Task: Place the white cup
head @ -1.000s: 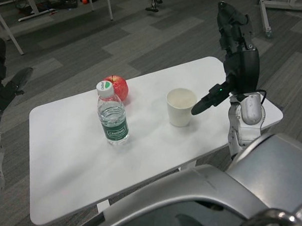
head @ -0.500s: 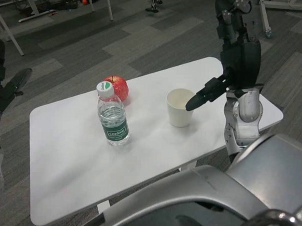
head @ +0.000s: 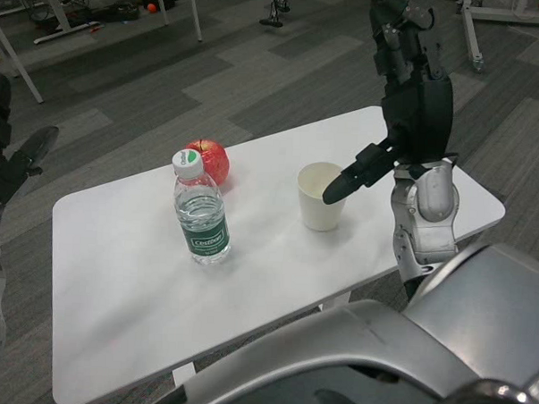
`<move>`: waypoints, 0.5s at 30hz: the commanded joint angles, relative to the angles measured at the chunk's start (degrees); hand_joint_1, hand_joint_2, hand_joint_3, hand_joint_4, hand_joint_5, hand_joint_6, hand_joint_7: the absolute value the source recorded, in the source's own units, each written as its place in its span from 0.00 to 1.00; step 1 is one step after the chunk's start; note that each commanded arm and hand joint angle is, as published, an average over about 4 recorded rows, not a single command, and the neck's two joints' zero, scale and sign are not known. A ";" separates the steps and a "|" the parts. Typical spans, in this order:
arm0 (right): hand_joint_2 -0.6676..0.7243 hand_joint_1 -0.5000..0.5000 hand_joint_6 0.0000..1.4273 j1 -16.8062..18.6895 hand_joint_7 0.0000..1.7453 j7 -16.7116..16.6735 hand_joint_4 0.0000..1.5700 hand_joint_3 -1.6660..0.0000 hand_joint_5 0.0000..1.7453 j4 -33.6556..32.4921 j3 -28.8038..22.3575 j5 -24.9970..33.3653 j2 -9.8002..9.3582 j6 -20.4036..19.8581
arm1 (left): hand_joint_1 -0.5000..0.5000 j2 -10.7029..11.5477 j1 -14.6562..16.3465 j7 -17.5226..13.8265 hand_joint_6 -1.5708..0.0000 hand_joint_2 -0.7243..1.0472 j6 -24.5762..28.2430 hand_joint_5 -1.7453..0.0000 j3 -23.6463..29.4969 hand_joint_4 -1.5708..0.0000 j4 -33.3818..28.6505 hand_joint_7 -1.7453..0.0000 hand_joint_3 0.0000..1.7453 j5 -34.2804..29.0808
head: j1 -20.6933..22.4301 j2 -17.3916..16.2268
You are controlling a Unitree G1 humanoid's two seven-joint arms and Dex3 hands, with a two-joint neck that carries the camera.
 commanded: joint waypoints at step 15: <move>0.95 0.08 0.00 -0.88 0.44 -0.68 0.00 0.95 0.00 -2.12 0.43 0.45 -0.58 0.25 | 0.00 0.67 -1.05 0.08 1.00 1.00 -0.57 0.88 -0.91 1.00 0.24 0.88 0.05 -0.66 | -0.21 0.16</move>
